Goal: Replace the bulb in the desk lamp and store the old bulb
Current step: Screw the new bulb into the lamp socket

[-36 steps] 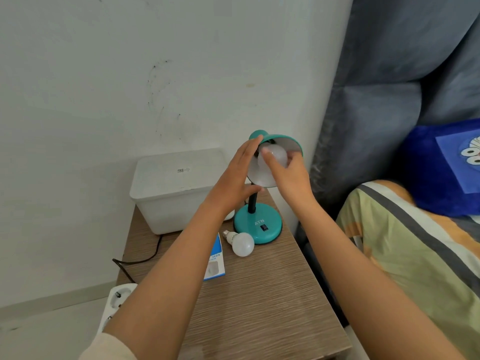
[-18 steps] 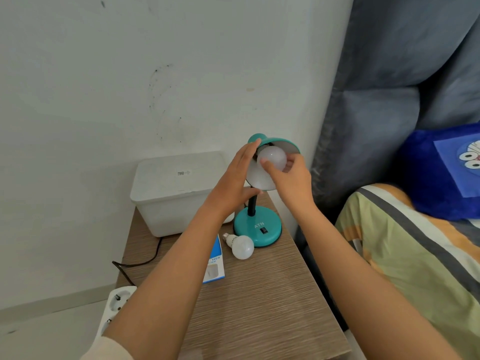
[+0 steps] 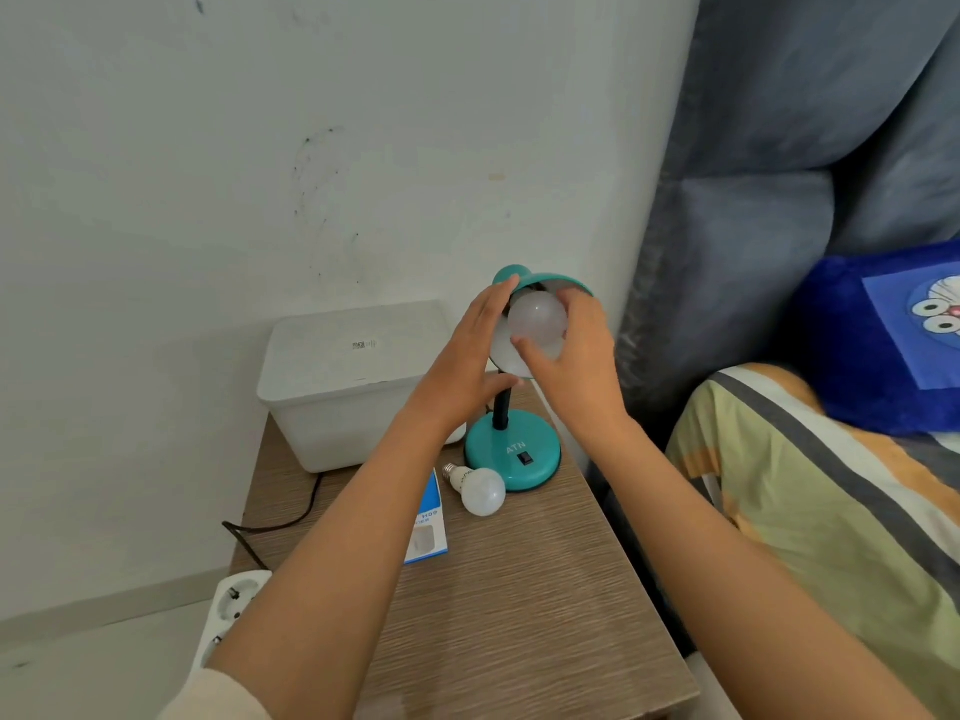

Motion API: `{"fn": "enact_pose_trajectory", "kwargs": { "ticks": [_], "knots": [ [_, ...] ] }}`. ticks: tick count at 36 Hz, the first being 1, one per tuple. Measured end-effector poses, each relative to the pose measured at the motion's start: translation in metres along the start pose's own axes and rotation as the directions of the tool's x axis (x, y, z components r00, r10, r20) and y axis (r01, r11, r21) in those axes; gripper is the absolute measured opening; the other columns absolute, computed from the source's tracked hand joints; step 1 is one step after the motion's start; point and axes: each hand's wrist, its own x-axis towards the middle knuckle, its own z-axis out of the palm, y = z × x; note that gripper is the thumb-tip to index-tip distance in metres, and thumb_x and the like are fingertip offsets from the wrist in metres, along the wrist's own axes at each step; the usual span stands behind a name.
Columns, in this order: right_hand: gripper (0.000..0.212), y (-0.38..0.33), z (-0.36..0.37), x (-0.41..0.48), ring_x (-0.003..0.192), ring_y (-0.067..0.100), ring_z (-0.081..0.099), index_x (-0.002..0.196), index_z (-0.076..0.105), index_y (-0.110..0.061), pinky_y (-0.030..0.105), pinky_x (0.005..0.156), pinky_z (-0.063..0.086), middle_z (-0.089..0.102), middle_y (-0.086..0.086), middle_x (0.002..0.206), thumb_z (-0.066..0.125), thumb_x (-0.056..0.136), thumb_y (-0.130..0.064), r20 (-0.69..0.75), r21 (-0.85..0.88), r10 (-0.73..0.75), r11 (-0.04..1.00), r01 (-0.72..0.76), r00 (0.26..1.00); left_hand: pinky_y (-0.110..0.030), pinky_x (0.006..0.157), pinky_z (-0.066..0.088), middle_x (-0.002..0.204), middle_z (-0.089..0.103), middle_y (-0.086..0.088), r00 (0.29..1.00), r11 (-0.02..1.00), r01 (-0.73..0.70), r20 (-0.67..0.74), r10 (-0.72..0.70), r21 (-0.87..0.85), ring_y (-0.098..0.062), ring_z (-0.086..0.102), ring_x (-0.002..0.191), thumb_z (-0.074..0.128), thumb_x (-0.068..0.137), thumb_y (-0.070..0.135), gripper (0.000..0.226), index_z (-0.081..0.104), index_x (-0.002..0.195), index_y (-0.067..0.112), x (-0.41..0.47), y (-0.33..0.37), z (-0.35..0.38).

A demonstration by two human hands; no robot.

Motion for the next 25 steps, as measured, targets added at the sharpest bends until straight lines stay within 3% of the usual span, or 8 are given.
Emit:
{"fn": "enact_pose_trajectory", "kwargs": {
  "ticks": [3,6,9,13,16,18,20,25],
  "knots": [
    [0.052,0.0004,-0.0016,0.0039,0.111,0.016,0.053,0.124,0.047,-0.012,0.026,0.09,0.047,0.054,0.004,0.12,0.067,0.082,-0.035,-0.011,0.103,0.111,0.989,-0.11,0.994,0.002,0.103,0.013,0.153,0.022,-0.002,1.0,1.0,0.009,-0.006,-0.009,0.003,0.004,0.019,0.132,0.077,0.074,0.004,0.099,0.013,0.147,0.024,-0.0003,0.0008,-0.0006],
    [0.05,-0.0007,0.0007,0.0047,0.104,0.016,0.057,0.118,0.05,-0.011,0.016,0.077,0.045,0.058,0.002,0.113,0.067,0.08,-0.039,-0.023,0.251,0.287,0.929,-0.273,0.958,0.002,0.103,0.014,0.154,0.021,-0.002,1.0,1.0,0.011,-0.002,-0.011,0.007,0.0,0.02,0.134,0.076,0.074,0.004,0.098,0.013,0.149,0.021,0.0006,0.0026,0.0019],
    [0.059,-0.0001,0.0031,-0.0004,0.114,0.015,0.051,0.128,0.043,-0.012,0.024,0.091,0.046,0.051,0.002,0.122,0.068,0.08,-0.036,-0.07,0.167,0.193,0.969,-0.179,0.979,0.001,0.104,0.014,0.154,0.021,-0.001,1.0,1.0,0.01,0.003,-0.01,0.005,0.0,0.019,0.135,0.076,0.074,0.005,0.1,0.013,0.148,0.023,0.0011,0.0031,0.0039],
    [0.061,0.0016,0.0013,-0.0022,0.121,0.013,0.043,0.133,0.039,-0.012,0.019,0.099,0.035,0.044,0.005,0.133,0.067,0.082,-0.026,-0.032,-0.025,-0.052,0.998,0.051,0.998,0.001,0.104,0.014,0.154,0.021,-0.001,1.0,1.0,0.009,-0.008,-0.009,-0.001,0.001,0.02,0.135,0.076,0.075,0.006,0.098,0.014,0.148,0.022,0.0005,0.0016,0.0016],
    [0.054,0.0003,0.0014,0.002,0.115,0.014,0.05,0.127,0.046,-0.013,0.027,0.097,0.044,0.052,0.003,0.125,0.068,0.081,-0.031,-0.063,0.07,0.055,0.996,-0.051,0.996,0.003,0.101,0.014,0.153,0.022,-0.003,1.0,1.0,0.016,-0.009,-0.015,0.007,0.002,0.019,0.132,0.076,0.073,0.004,0.098,0.014,0.148,0.02,0.0006,0.0013,0.0005],
    [0.052,-0.0018,0.0011,0.0053,0.11,0.015,0.054,0.121,0.05,-0.012,0.026,0.092,0.045,0.054,-0.001,0.115,0.071,0.078,-0.034,-0.068,0.21,0.202,0.96,-0.184,0.977,0.003,0.101,0.013,0.153,0.022,-0.005,1.0,1.0,0.013,0.0,-0.013,0.019,0.0,0.019,0.133,0.076,0.073,0.003,0.099,0.014,0.148,0.019,0.0017,0.0021,0.0005],
    [0.051,-0.0018,0.001,0.0065,0.109,0.016,0.055,0.118,0.051,-0.012,0.024,0.089,0.045,0.055,-0.001,0.113,0.072,0.077,-0.034,-0.071,0.258,0.255,0.939,-0.229,0.964,0.003,0.101,0.013,0.153,0.021,-0.004,1.0,1.0,0.006,0.01,-0.006,0.023,0.001,0.019,0.132,0.076,0.073,0.003,0.1,0.013,0.149,0.019,0.0029,0.0029,0.0013],
    [0.062,0.0042,0.0015,0.0037,0.116,0.015,0.05,0.13,0.044,-0.013,0.027,0.097,0.044,0.051,0.005,0.128,0.071,0.077,-0.032,-0.089,0.024,0.052,0.998,-0.05,0.995,0.003,0.101,0.015,0.153,0.022,-0.002,1.0,1.0,0.009,0.011,-0.009,0.017,0.003,0.02,0.132,0.077,0.074,0.006,0.099,0.013,0.148,0.022,0.0031,0.0035,0.0017]
  ]
}}
